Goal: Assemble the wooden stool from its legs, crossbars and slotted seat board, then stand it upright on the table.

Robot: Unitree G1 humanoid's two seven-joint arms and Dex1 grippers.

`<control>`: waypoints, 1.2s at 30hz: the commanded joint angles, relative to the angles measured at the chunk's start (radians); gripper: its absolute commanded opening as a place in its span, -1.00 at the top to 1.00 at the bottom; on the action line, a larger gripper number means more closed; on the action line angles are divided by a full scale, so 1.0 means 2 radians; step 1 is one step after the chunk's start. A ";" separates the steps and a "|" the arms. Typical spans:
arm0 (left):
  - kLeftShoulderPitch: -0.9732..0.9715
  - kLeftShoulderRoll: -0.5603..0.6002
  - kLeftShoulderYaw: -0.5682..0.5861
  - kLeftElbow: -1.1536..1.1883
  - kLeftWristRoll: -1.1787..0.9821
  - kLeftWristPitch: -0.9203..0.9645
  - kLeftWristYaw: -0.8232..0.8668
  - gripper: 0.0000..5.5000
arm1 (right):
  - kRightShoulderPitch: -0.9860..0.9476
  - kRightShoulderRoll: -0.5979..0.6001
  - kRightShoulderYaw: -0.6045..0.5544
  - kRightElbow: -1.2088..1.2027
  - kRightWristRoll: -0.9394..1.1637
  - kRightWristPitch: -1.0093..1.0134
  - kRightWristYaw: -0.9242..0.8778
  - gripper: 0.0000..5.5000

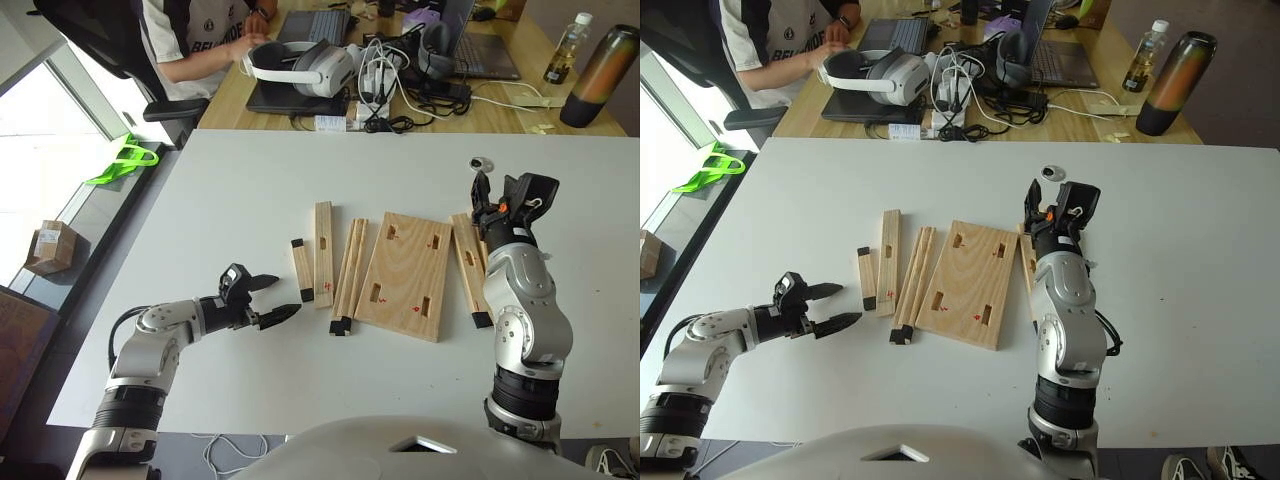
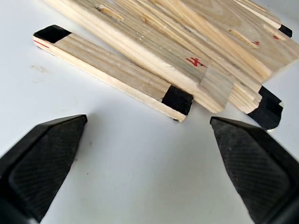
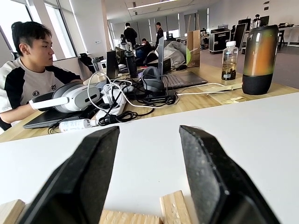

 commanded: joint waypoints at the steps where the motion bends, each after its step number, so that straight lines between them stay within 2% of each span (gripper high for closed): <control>1: 0.018 -0.030 -0.028 0.023 0.021 0.059 0.044 -0.77 | -0.016 0.002 -0.010 0.006 0.014 0.005 0.000 0.14; 9: -0.003 -0.048 -0.058 0.065 0.101 0.021 0.158 -0.77 | -0.037 -0.017 -0.026 0.026 0.032 0.016 0.009 0.14; 14: -0.032 -0.029 -0.075 0.095 0.150 0.022 0.214 -0.77 | -0.037 -0.023 -0.034 0.035 0.036 0.017 0.011 0.14; 18: -0.038 0.030 -0.082 0.088 0.166 0.056 0.198 -0.77 | -0.028 -0.019 -0.036 0.031 0.035 0.014 0.005 0.14; 25: -0.032 0.141 -0.130 0.023 0.155 0.116 0.089 -0.77 | -0.013 -0.005 -0.034 0.018 0.036 0.012 -0.008 0.14; 27: -0.044 0.139 -0.117 0.016 0.130 0.141 0.077 -0.77 | -0.011 -0.001 -0.034 0.016 0.036 0.011 -0.011 0.14; 31: -0.100 0.101 -0.053 0.019 0.093 0.179 0.123 -0.77 | -0.006 0.004 -0.033 0.009 0.035 0.011 -0.018 0.14; 33: -0.108 0.104 -0.049 0.011 0.096 0.197 0.123 -0.77 | -0.004 0.007 -0.034 0.006 0.036 0.011 -0.020 0.14; 36: -0.079 0.122 -0.073 0.012 0.112 0.197 0.101 -0.77 | -0.005 0.009 -0.035 0.006 0.039 0.011 -0.023 0.14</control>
